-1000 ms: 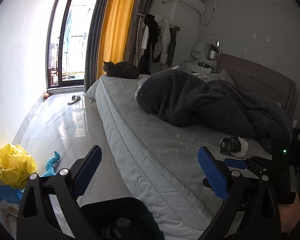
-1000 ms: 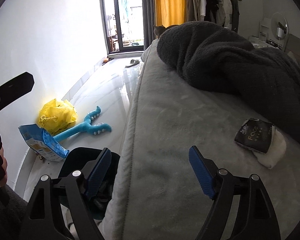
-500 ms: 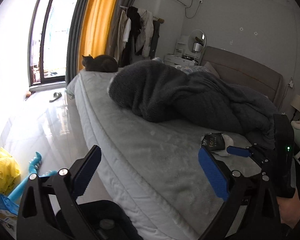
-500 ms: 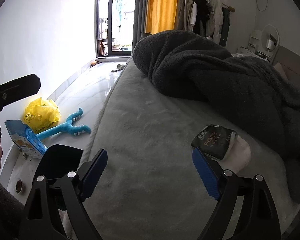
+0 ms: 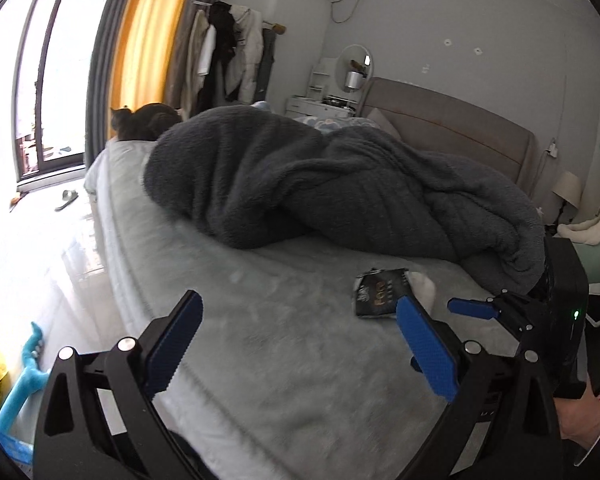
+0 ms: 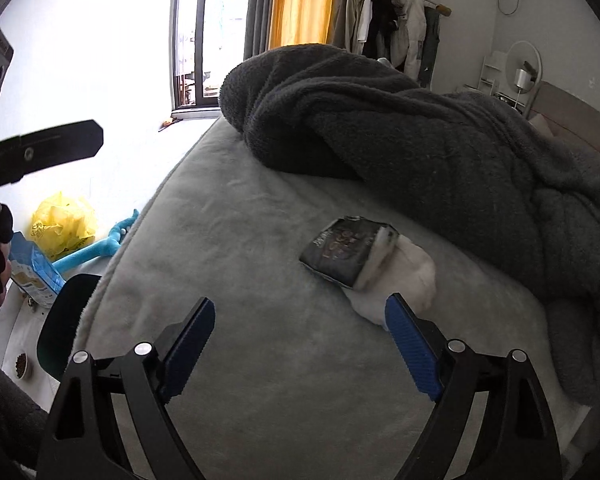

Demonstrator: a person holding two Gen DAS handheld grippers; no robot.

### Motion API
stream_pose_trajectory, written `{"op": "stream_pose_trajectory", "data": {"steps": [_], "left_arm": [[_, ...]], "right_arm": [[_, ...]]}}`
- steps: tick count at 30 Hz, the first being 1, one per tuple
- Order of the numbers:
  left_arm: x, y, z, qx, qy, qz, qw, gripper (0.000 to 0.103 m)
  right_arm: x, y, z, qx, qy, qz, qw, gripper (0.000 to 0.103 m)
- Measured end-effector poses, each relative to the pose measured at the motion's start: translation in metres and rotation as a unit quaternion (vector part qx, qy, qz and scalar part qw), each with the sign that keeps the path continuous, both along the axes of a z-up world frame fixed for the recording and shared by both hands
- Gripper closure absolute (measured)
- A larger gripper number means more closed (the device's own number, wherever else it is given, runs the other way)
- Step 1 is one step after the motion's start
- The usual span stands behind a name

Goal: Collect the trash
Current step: 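Move both open grippers back toward the black tissue pack and sock on the bed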

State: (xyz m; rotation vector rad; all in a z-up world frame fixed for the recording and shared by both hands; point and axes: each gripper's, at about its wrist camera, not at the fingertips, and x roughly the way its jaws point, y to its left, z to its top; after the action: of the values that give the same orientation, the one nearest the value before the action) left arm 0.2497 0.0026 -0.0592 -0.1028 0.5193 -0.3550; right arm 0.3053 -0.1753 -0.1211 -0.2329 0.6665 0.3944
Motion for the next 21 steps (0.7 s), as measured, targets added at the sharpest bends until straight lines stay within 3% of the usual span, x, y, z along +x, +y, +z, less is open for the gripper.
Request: {"op": "stream_pose_trajectory", "data": {"steps": [21], "left_arm": [[0.047, -0.046, -0.023, -0.001, 0.033, -0.067, 0.9972, 0.004]], "right_arm": [[0.021, -0.036, -0.012, -0.038, -0.065, 0.04, 0.996, 0.015]]}}
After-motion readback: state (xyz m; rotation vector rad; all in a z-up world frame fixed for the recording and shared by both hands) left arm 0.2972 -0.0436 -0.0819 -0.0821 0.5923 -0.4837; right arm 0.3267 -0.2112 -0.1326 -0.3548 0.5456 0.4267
